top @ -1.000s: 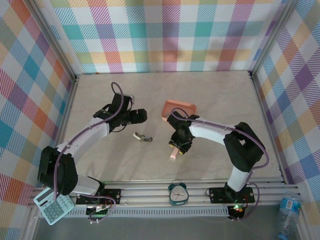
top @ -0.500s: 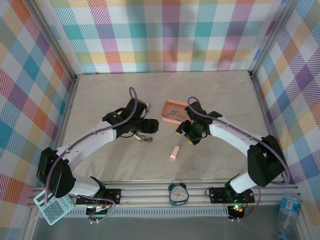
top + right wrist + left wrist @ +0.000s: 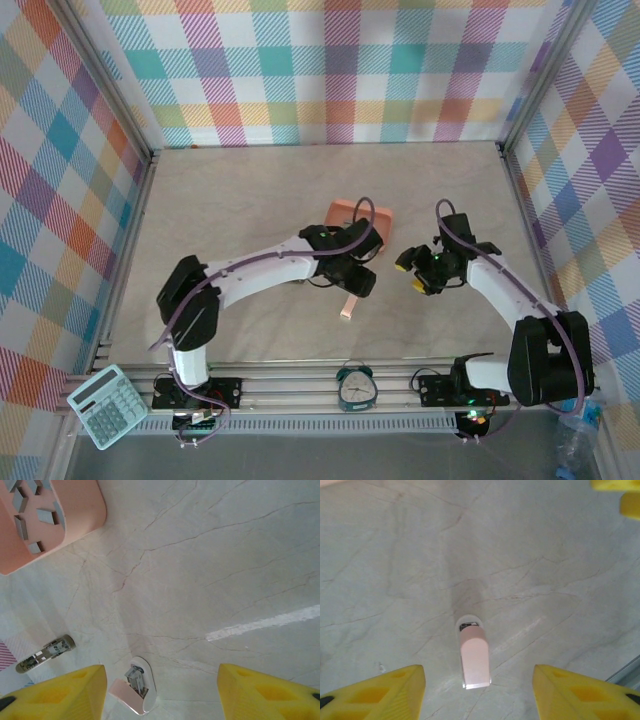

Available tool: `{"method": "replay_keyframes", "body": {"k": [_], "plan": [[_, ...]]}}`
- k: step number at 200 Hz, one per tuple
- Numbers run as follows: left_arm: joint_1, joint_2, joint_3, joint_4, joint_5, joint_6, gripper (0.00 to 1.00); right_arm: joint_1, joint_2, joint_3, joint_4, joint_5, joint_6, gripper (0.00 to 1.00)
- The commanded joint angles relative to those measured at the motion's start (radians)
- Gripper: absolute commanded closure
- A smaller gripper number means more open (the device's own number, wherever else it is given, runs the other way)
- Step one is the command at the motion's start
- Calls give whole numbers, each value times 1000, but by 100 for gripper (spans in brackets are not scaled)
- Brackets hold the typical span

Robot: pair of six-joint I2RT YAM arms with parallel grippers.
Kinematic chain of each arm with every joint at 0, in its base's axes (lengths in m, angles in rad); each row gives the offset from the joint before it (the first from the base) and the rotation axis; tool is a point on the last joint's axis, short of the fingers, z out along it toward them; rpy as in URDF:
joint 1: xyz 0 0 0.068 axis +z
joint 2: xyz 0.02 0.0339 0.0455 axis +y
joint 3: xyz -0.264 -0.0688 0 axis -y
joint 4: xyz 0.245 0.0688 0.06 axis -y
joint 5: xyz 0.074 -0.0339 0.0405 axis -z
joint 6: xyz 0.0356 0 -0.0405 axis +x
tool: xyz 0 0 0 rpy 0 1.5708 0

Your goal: Load the staples into the stapler

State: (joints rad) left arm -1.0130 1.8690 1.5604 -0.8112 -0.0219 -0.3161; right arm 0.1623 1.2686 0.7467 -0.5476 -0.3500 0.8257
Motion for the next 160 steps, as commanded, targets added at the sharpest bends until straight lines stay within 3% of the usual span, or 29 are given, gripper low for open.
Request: {"method": "replay_keyframes", "body": {"k": [1, 57, 160], "plan": [[-15, 62, 65, -92, -24, 13, 44, -19, -34, -29, 24, -64, -35, 41], [-18, 184, 128, -119, -23, 21, 49, -25, -82, -47, 27, -76, -48, 42], [-18, 242, 132, -108, -15, 43, 60, -28, -105, -43, 25, -93, -62, 44]]}}
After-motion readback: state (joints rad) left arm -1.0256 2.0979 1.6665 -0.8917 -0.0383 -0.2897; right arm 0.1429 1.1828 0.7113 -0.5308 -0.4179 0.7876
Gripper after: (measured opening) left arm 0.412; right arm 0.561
